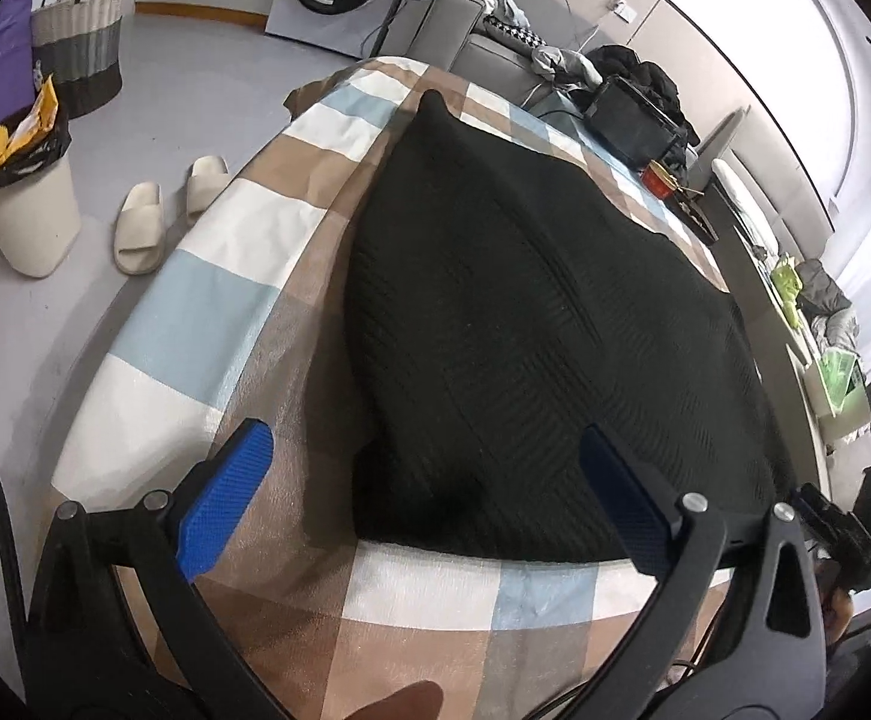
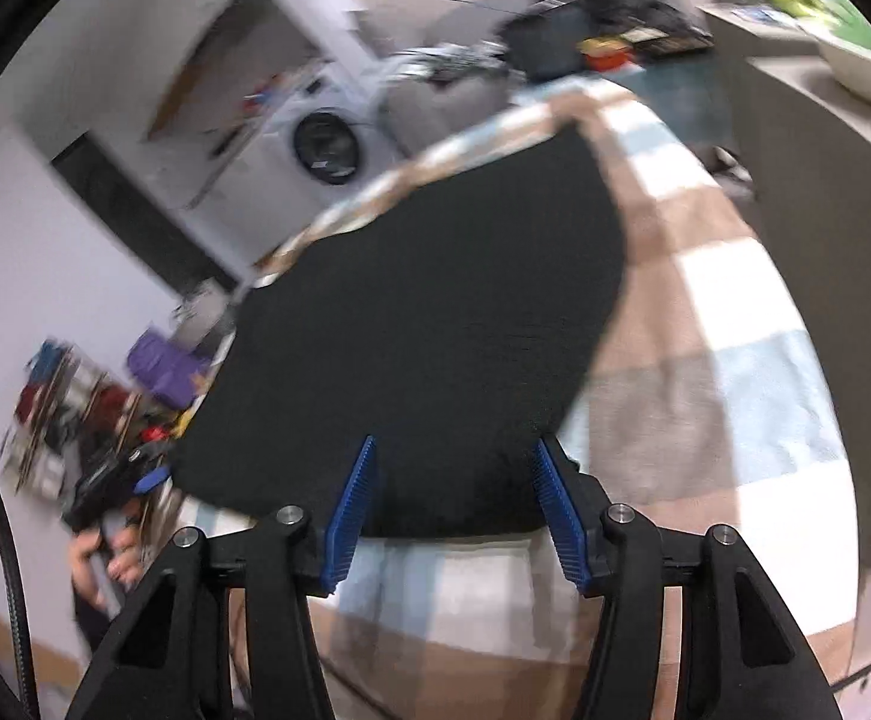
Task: Fold small clothes
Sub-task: 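Lower the sweater edge and open both tools above the folded sweater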
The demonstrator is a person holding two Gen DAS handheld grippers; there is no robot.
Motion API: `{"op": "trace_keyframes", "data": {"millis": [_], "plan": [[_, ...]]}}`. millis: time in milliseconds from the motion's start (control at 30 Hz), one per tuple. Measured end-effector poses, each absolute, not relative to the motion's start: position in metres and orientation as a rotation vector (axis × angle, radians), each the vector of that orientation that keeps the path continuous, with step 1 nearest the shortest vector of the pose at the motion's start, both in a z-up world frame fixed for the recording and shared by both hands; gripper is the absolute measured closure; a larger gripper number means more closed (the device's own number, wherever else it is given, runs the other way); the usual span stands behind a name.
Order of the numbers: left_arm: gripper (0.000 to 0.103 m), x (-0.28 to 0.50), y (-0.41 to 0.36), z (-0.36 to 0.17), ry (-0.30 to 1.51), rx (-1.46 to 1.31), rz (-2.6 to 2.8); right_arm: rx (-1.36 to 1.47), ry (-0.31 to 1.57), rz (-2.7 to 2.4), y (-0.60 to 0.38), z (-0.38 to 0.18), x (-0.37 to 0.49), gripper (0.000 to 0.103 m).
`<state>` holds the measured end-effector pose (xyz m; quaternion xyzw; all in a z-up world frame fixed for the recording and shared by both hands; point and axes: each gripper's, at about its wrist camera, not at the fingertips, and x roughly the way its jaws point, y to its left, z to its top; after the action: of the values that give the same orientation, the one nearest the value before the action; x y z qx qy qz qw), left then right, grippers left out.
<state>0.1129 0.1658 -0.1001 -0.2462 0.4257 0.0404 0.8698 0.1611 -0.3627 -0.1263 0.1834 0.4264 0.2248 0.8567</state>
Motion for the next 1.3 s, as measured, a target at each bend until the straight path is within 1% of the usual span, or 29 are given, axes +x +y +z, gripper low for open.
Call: {"op": "trace_keyframes", "data": {"millis": [67, 200, 400, 500, 633, 700, 833, 900, 1133, 1233, 1300], "plan": [[0.002, 0.114, 0.162, -0.097, 0.886, -0.505, 0.079, 0.365, 0.897, 0.483, -0.36, -0.126, 0.16, 0.046], [0.002, 0.121, 0.16, -0.093, 0.883, -0.493, 0.067, 0.424, 0.89, 0.509, -0.368, -0.129, 0.164, 0.045], [0.002, 0.129, 0.157, -0.091, 0.892, -0.482, 0.064, 0.491, 0.933, 0.45, -0.39, -0.148, 0.186, 0.046], [0.002, 0.13, 0.158, -0.091, 0.89, -0.483, 0.061, 0.574, 0.924, 0.535, -0.396, -0.153, 0.199, 0.046], [0.002, 0.131, 0.159, -0.09, 0.888, -0.475, 0.062, 0.665, 0.862, 0.71, -0.396, -0.144, 0.208, 0.046], [0.002, 0.131, 0.161, -0.091, 0.887, -0.477, 0.065, 0.629, 0.872, 0.758, -0.39, -0.138, 0.212, 0.046], [0.002, 0.127, 0.163, -0.093, 0.891, -0.478, 0.068, 0.419, 0.931, 0.745, -0.371, -0.131, 0.21, 0.045], [0.002, 0.126, 0.164, -0.095, 0.895, -0.475, 0.067, 0.363, 0.956, 0.736, -0.369, -0.132, 0.21, 0.045], [0.002, 0.128, 0.162, -0.098, 0.9, -0.475, 0.059, 0.363, 0.986, 0.724, -0.382, -0.144, 0.213, 0.045], [0.002, 0.128, 0.161, -0.096, 0.893, -0.471, 0.058, 0.316, 1.054, 0.706, -0.376, -0.156, 0.215, 0.046], [0.002, 0.127, 0.161, -0.095, 0.885, -0.466, 0.06, 0.301, 1.04, 0.747, -0.374, -0.153, 0.206, 0.046]]}}
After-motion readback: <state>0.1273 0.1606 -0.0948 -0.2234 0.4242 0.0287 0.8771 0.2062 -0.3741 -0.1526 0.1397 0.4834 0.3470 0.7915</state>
